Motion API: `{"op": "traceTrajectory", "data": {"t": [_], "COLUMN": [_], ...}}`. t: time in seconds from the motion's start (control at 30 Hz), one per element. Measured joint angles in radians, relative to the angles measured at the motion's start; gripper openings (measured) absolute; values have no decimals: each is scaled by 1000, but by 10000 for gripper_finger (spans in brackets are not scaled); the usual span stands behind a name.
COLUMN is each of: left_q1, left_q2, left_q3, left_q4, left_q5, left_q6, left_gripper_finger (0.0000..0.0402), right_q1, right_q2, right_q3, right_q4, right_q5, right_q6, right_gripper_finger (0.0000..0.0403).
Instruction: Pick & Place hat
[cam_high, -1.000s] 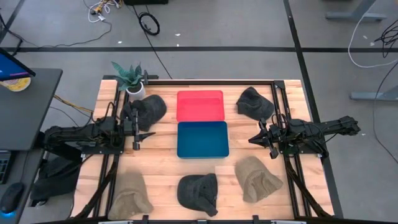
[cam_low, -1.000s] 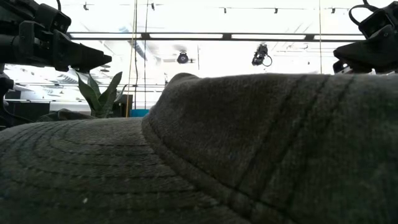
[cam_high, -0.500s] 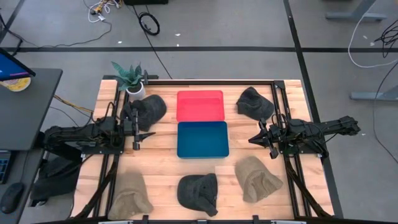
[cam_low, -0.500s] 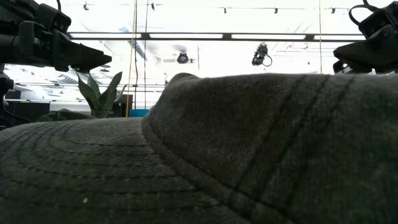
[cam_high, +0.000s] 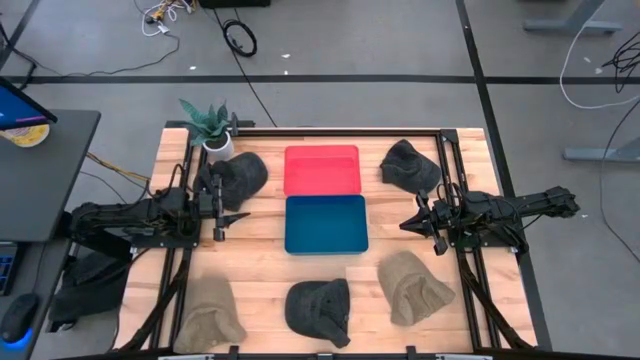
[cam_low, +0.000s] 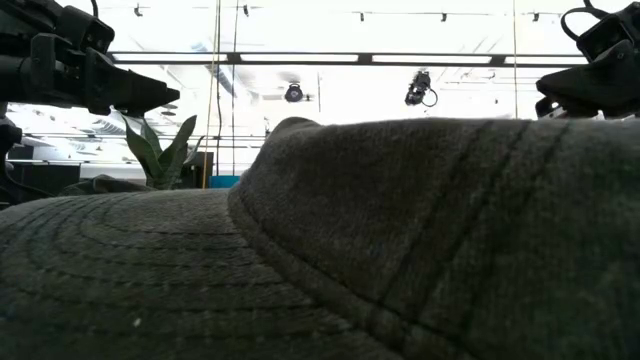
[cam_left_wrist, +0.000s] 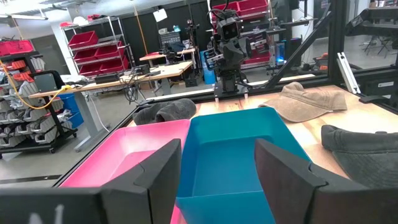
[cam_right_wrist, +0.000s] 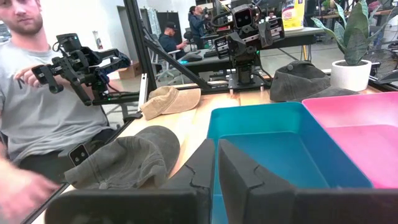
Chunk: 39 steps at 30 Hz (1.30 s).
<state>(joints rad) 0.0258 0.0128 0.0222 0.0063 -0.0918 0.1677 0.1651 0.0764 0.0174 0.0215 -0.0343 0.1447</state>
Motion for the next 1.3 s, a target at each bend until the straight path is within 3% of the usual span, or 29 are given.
{"op": "traceTrajectory", "data": {"t": [1.03,1.3], "left_q1": [0,0], "left_q2": [0,0], "left_q3": [0,0], "left_q4": [0,0], "left_q5": [0,0], "left_q6": [0,0], "left_gripper_finger": [206,206], "right_q1": [0,0], "right_q2": [0,0], "right_q3": [0,0], "right_q4": [0,0], "right_q5": [0,0], "right_q6": [-1,-193], "right_gripper_finger": [27,27]}}
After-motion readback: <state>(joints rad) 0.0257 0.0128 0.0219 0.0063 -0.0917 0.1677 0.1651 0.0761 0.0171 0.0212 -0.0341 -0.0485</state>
